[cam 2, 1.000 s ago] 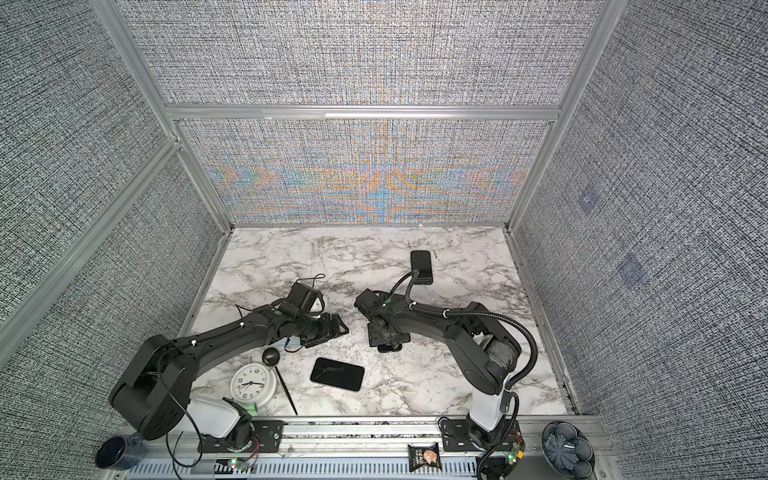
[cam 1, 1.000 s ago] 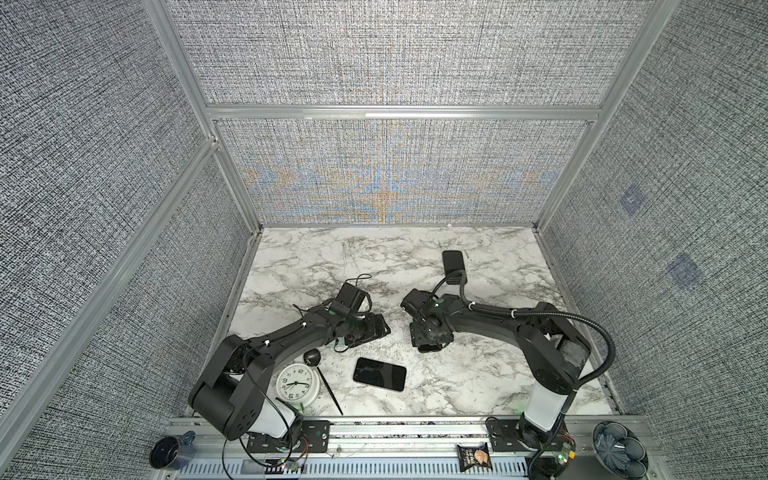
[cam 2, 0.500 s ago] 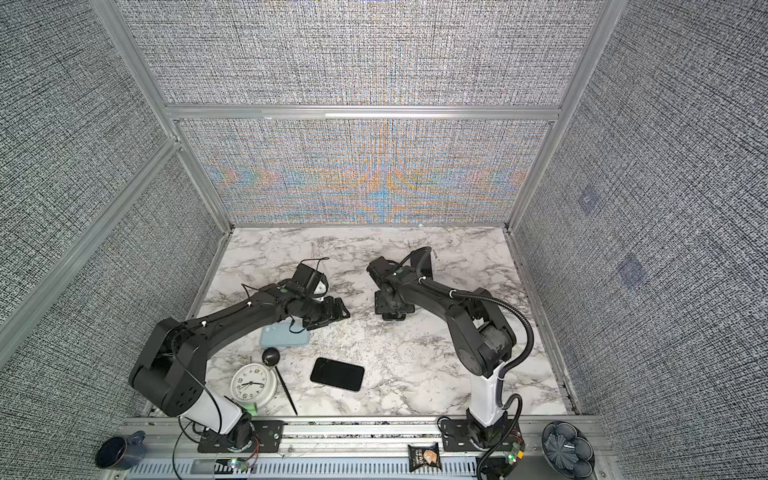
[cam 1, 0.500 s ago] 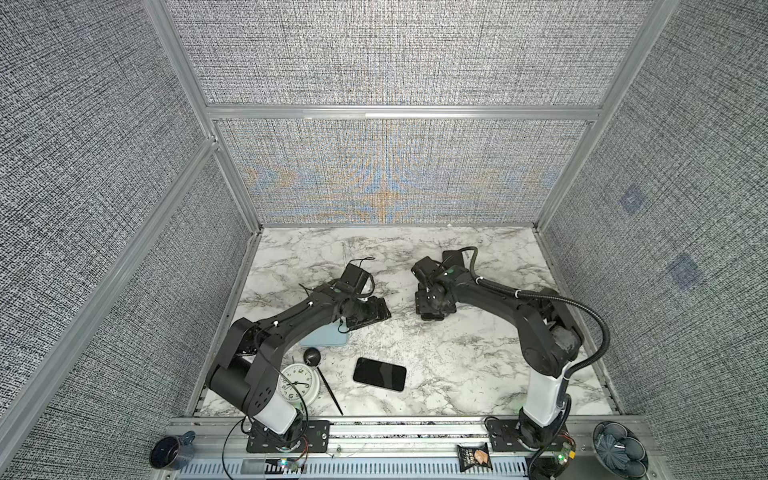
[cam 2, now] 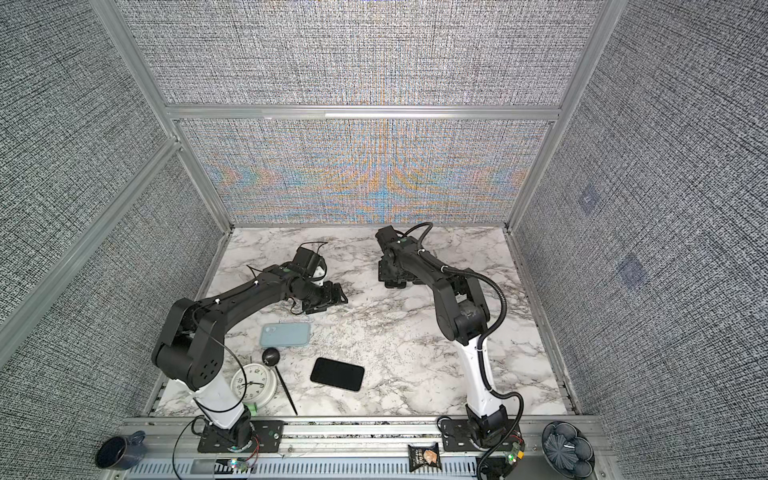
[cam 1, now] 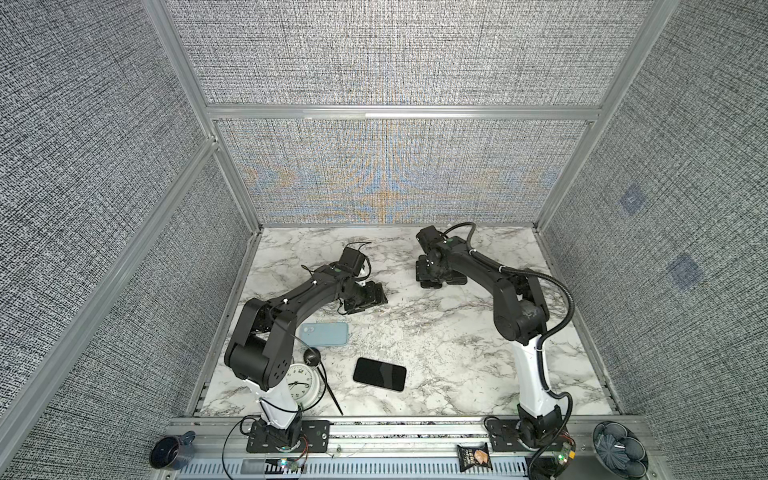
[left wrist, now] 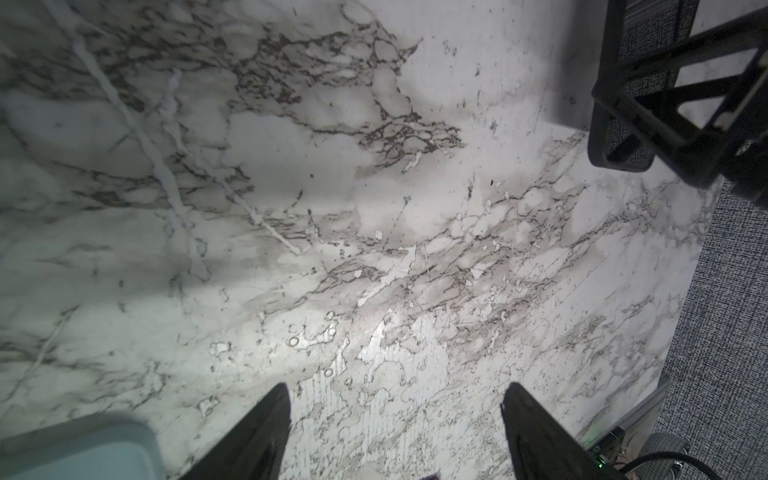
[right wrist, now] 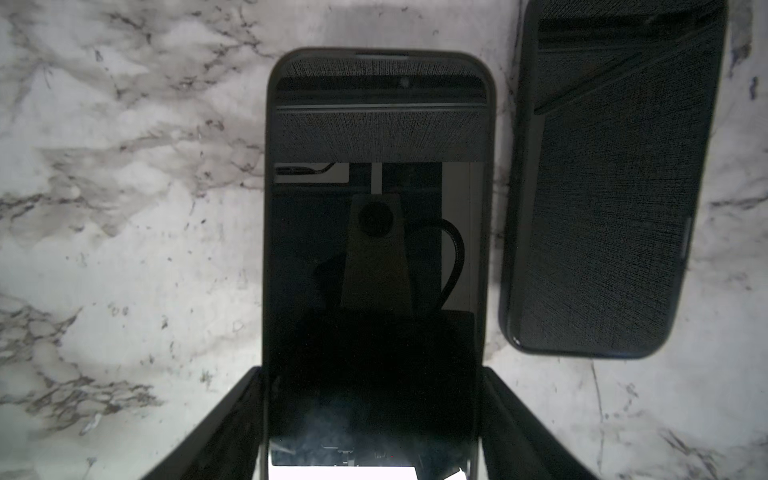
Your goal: Put the phone into the phone case
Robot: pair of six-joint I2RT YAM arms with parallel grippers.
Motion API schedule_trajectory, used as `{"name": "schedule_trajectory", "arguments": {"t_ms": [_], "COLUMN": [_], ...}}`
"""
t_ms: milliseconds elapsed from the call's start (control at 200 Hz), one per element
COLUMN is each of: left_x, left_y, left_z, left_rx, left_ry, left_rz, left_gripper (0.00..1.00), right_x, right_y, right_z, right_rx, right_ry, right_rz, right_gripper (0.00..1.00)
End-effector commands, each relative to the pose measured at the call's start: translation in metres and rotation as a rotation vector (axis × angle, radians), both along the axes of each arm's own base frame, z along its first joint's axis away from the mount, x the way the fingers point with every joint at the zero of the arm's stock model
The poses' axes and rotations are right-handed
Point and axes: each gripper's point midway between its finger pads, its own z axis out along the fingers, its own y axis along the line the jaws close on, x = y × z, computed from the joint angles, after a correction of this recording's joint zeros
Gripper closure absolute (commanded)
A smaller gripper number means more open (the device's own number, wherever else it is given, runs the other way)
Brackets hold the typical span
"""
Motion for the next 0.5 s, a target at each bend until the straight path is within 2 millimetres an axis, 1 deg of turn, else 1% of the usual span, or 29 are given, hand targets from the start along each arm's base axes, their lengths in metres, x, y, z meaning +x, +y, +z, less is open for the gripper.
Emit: {"name": "schedule_trajectory", "arguments": {"t_ms": [0, 125, 180, 345, 495], "left_x": [0.000, 0.001, 0.002, 0.003, 0.001], "left_y": [-0.002, -0.004, -0.005, -0.006, -0.005], "left_z": [-0.002, -0.006, -0.008, -0.007, -0.007], "left_rx": [-0.013, -0.019, -0.021, -0.031, -0.032], "left_ry": [0.018, 0.030, 0.033, 0.034, 0.036], "left_rz": [-0.023, -0.024, -0.023, -0.022, -0.020], "left_gripper": [0.19, 0.19, 0.19, 0.19, 0.19], "right_x": [0.001, 0.007, 0.009, 0.014, 0.017], "right_y": [-0.003, -0.005, -0.003, -0.005, -0.005], "right_z": [-0.006, -0.013, -0.013, -0.018, -0.028], "right_rx": [-0.019, -0.017, -0.016, -0.023, -0.039], "right_ry": [0.031, 0.041, 0.037, 0.038, 0.054], "right_rz": [0.020, 0.024, 0.030, 0.029, 0.033], "right_gripper": [0.34, 0.34, 0.35, 0.34, 0.35]}}
